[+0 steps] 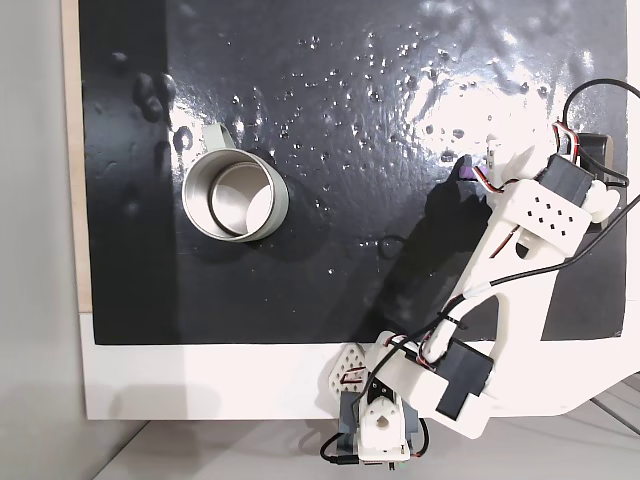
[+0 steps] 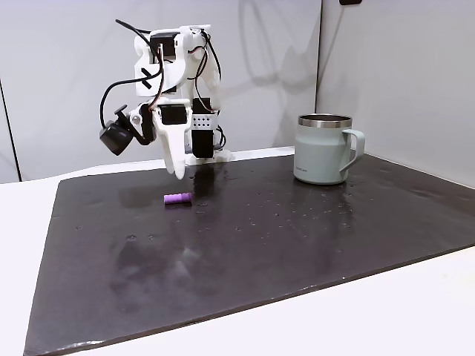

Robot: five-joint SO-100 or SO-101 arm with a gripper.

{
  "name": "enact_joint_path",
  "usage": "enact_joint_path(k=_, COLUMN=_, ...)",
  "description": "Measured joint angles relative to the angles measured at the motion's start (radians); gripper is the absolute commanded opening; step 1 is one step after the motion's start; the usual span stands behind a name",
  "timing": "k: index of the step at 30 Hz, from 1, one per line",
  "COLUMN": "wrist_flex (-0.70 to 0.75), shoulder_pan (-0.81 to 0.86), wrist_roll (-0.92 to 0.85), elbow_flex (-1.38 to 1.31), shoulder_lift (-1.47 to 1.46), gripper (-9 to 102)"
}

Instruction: Grasp a pengrip and put it in the cup.

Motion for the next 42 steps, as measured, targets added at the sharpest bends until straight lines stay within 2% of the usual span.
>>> enact_joint_path(k=16, wrist_flex=-0.206, shoulder_pan=0.002, wrist_roll=-0.080, elbow_flex=0.118, shoulder_lift=-0.124, gripper=22)
enact_joint_path(k=26, wrist_flex=-0.256, shoulder_pan=0.009, wrist_roll=-0.098, elbow_flex=0.166, shoulder_lift=-0.124, gripper=2)
enact_joint_path(k=32, wrist_flex=-0.273, shoulder_pan=0.009, wrist_roll=-0.109, elbow_flex=0.181, shoulder_lift=-0.123, gripper=0)
enact_joint_path(k=36, wrist_flex=-0.259, shoulder_pan=0.006, wrist_roll=-0.109, elbow_flex=0.161, shoulder_lift=-0.120, gripper=0)
enact_joint_path(k=42, wrist_flex=-0.107, shoulder_pan=0.002, wrist_roll=-0.040, elbow_flex=0.072, shoulder_lift=-0.025, gripper=0)
